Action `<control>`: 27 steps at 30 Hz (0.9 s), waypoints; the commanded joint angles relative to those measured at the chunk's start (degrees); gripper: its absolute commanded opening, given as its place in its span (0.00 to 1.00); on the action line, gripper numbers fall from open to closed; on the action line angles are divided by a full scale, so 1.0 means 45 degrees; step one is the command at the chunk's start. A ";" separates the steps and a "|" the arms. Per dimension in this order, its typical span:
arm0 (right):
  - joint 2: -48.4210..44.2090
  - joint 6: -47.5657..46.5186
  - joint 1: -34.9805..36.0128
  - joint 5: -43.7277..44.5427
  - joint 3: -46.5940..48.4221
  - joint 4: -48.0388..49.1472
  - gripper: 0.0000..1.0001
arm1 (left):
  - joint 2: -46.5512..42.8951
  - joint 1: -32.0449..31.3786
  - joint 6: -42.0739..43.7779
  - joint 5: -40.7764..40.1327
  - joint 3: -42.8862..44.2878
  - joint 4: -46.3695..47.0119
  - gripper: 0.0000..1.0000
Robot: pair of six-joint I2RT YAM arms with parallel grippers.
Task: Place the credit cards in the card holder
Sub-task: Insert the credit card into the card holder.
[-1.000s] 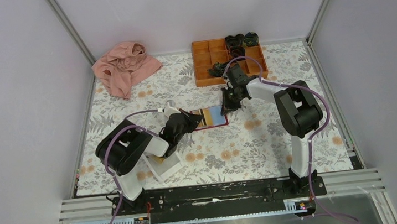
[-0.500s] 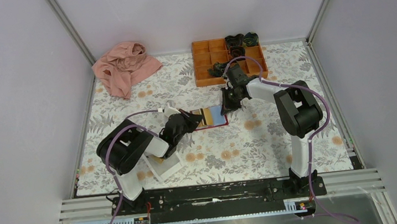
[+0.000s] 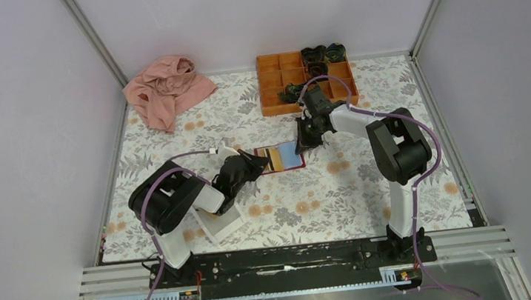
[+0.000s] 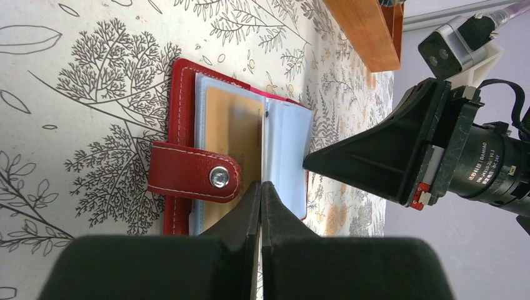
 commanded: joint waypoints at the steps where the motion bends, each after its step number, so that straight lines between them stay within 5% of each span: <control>1: 0.0592 -0.0343 0.0153 0.0621 0.0059 -0.0429 0.00 | 0.0110 0.0013 -0.0036 -0.0313 0.0193 0.0667 0.00; 27: 0.0950 -0.0438 0.0139 0.0620 0.0281 -0.0522 0.00 | 0.0816 0.0047 -0.0171 0.0057 0.0541 0.1229 0.00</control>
